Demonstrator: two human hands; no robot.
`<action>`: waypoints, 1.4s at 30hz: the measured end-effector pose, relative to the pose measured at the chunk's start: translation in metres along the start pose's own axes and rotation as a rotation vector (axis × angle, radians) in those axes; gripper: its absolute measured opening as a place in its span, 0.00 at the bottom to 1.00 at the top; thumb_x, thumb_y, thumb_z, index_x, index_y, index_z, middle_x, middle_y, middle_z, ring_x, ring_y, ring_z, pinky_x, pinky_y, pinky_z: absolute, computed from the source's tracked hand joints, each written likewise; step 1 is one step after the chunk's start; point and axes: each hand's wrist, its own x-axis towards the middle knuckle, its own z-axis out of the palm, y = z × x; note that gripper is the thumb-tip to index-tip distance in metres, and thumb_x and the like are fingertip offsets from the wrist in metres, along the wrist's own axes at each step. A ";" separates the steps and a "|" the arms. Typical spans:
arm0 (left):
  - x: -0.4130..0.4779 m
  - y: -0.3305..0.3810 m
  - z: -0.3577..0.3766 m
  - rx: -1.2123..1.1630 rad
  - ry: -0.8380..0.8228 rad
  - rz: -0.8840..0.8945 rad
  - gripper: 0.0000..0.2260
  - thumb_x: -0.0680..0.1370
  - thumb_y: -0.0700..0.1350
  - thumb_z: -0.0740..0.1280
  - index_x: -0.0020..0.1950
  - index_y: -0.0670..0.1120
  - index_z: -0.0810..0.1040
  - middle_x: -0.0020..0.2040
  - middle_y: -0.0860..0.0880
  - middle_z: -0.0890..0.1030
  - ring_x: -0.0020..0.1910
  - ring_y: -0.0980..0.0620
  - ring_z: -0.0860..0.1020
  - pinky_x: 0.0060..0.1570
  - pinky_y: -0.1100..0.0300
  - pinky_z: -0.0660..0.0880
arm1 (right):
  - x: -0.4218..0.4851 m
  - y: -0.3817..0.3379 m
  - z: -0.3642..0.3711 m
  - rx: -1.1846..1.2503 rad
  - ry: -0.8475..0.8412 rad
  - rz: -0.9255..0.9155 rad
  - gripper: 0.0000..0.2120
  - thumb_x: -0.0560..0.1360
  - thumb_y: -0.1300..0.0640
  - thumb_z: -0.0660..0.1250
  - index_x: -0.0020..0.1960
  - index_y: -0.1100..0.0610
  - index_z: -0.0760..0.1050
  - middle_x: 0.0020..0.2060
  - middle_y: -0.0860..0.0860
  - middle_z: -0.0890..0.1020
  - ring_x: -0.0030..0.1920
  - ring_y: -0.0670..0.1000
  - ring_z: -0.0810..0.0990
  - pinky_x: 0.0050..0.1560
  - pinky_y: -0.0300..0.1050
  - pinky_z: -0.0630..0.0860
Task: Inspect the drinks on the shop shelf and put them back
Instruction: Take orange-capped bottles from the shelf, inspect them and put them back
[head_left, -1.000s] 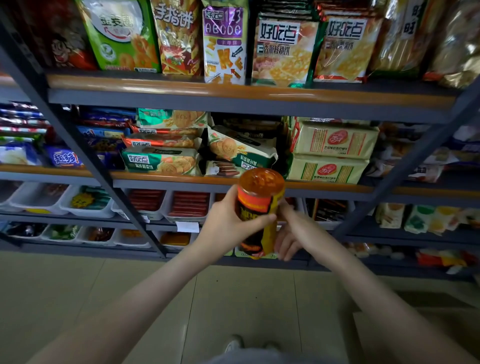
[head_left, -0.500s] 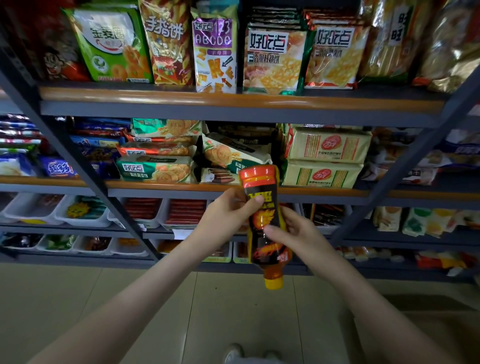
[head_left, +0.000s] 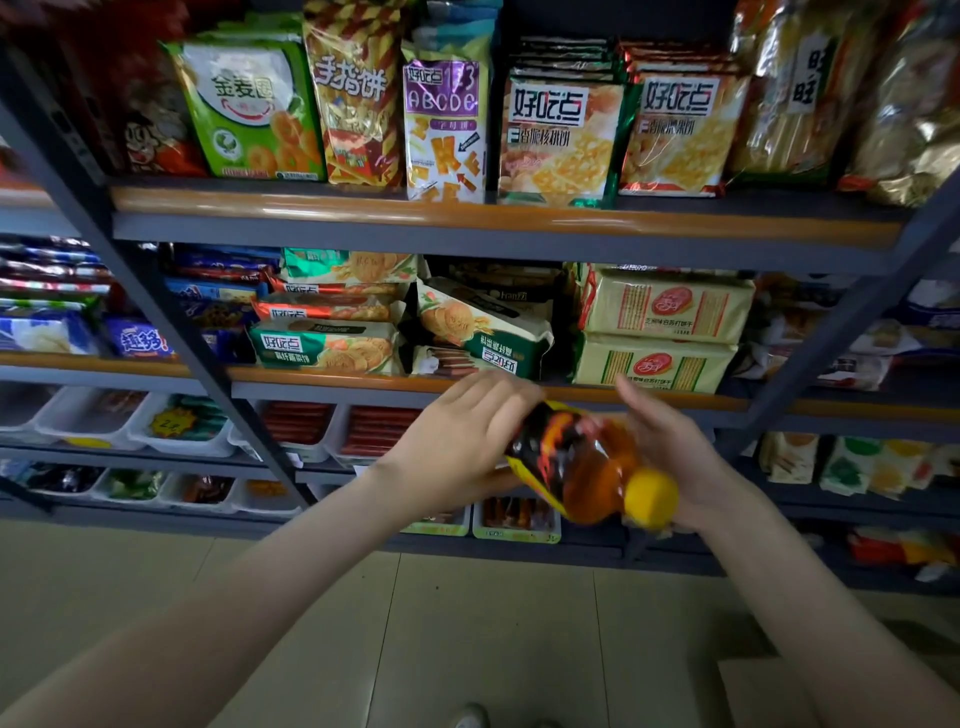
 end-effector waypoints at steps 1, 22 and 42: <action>0.002 0.007 -0.004 -0.114 0.006 -0.167 0.31 0.70 0.56 0.75 0.64 0.42 0.66 0.54 0.45 0.80 0.52 0.47 0.79 0.52 0.58 0.76 | 0.000 -0.002 -0.002 0.045 -0.013 -0.025 0.28 0.68 0.34 0.66 0.51 0.57 0.84 0.48 0.60 0.83 0.47 0.60 0.82 0.44 0.55 0.80; 0.104 0.019 -0.052 -0.872 -0.250 -0.706 0.23 0.70 0.56 0.75 0.59 0.49 0.73 0.47 0.55 0.82 0.48 0.58 0.81 0.52 0.56 0.79 | -0.012 -0.084 0.000 -0.552 0.087 -0.682 0.43 0.70 0.51 0.70 0.72 0.26 0.47 0.70 0.26 0.58 0.69 0.37 0.67 0.65 0.46 0.73; 0.255 -0.119 -0.235 0.388 0.488 -0.148 0.23 0.79 0.55 0.57 0.69 0.44 0.72 0.68 0.44 0.73 0.65 0.45 0.72 0.61 0.59 0.67 | 0.046 -0.360 0.021 -0.578 0.471 -1.697 0.39 0.72 0.65 0.71 0.72 0.40 0.56 0.71 0.38 0.67 0.64 0.38 0.73 0.58 0.35 0.74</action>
